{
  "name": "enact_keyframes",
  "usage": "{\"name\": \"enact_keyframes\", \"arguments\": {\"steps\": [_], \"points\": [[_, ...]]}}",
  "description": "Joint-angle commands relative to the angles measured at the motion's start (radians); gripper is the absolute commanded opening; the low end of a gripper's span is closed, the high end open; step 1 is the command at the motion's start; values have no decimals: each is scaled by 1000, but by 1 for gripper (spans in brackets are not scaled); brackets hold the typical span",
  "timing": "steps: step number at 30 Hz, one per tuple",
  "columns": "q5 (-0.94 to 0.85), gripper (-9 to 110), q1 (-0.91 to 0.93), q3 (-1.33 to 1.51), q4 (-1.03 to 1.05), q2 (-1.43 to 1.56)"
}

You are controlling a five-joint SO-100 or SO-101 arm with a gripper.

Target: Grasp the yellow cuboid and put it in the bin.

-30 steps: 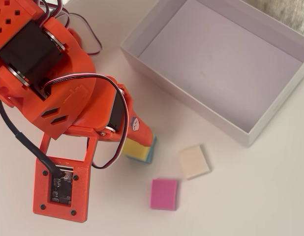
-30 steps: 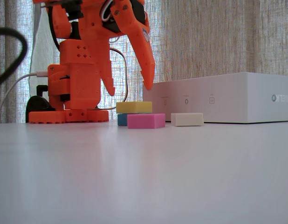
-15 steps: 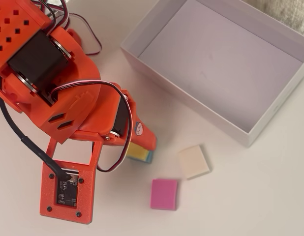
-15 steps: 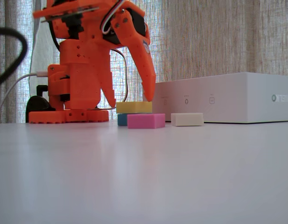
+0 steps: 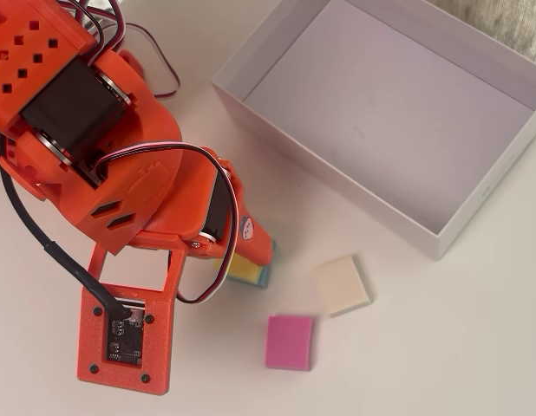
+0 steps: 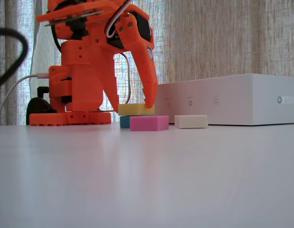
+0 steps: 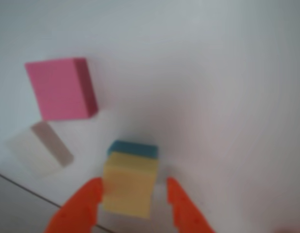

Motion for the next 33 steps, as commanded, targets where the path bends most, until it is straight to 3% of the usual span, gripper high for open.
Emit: {"name": "enact_keyframes", "arguments": {"steps": [1,13,17,33], "points": [[-2,13,2,0,-9,-2],[3,7,-2,25,-75,-15],[3,-8,-5,26,-89,-18],[11,-8,-58,-110,-44,141]]}}
